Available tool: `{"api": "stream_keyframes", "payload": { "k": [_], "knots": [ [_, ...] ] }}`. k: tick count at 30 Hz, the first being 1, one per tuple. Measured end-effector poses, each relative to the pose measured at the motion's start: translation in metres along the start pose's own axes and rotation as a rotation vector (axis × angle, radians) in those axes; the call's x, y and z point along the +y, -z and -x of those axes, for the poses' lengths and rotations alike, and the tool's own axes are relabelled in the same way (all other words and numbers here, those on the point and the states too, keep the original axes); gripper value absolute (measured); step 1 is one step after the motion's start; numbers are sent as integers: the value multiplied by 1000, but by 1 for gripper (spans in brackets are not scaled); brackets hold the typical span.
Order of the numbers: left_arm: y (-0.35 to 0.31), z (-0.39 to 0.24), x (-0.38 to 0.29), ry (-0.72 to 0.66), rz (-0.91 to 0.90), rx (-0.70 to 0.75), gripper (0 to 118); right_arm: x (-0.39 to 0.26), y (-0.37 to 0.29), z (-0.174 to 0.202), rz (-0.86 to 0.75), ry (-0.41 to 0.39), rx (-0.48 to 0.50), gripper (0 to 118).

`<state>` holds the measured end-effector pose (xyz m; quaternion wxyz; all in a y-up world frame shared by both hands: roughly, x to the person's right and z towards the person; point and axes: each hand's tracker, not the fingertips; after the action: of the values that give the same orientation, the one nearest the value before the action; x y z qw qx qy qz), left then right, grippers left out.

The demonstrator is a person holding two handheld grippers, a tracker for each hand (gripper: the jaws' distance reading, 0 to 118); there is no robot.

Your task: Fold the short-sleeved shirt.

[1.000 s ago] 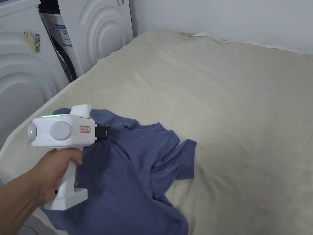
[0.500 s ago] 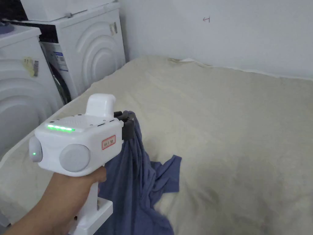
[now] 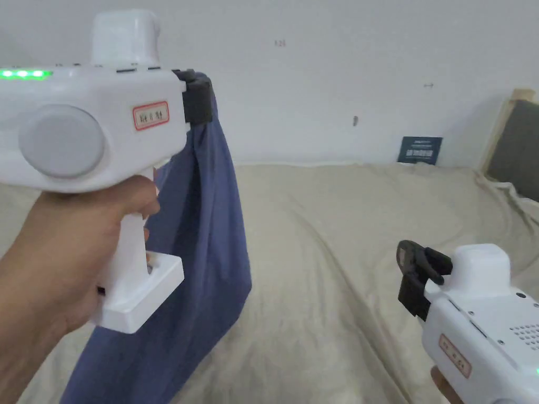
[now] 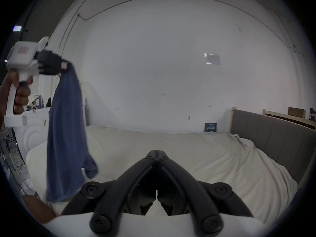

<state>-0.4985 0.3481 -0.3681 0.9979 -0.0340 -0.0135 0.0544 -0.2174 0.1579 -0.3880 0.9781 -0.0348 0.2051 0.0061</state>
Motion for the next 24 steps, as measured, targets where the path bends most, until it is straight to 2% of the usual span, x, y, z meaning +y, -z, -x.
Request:
{"api": "stream_keyframes", "payload": {
  "k": [1, 5, 9, 11, 12, 14, 18, 19, 21, 24],
  "knots": [
    [11, -16, 11, -2, -12, -32, 5, 16, -27, -61, -2, 4, -17, 0],
    [61, -73, 48, -55, -66, -116, 5, 25, -42, -102, -18, 17, -83, 0],
    [119, -97, 73, -146, -76, -181, 5, 22, -47, -143, -26, 16, -143, 0],
    [144, -97, 84, -130, -80, -153, 5, 21, -47, -159, -25, 12, -171, 0],
    [157, -96, 83, -122, -89, -108, 5, 19, -49, -165, -28, 12, -183, 0],
    [174, -90, 74, -134, -74, -106, 5, 16, -50, -173, -29, 22, -200, 0],
    [183, -75, 13, -92, 55, -46, 5, 2, -40, -177, -15, 37, -208, 0],
    [219, -47, -2, -62, 105, -23, 5, -2, -36, -178, -7, 42, -205, 0],
    [226, -14, -46, -74, 166, 25, 5, -7, -31, -175, 8, 50, -197, 0],
    [216, 35, -119, -16, 293, 149, 5, -18, -20, -158, 35, 51, -176, 0]
  ]
}}
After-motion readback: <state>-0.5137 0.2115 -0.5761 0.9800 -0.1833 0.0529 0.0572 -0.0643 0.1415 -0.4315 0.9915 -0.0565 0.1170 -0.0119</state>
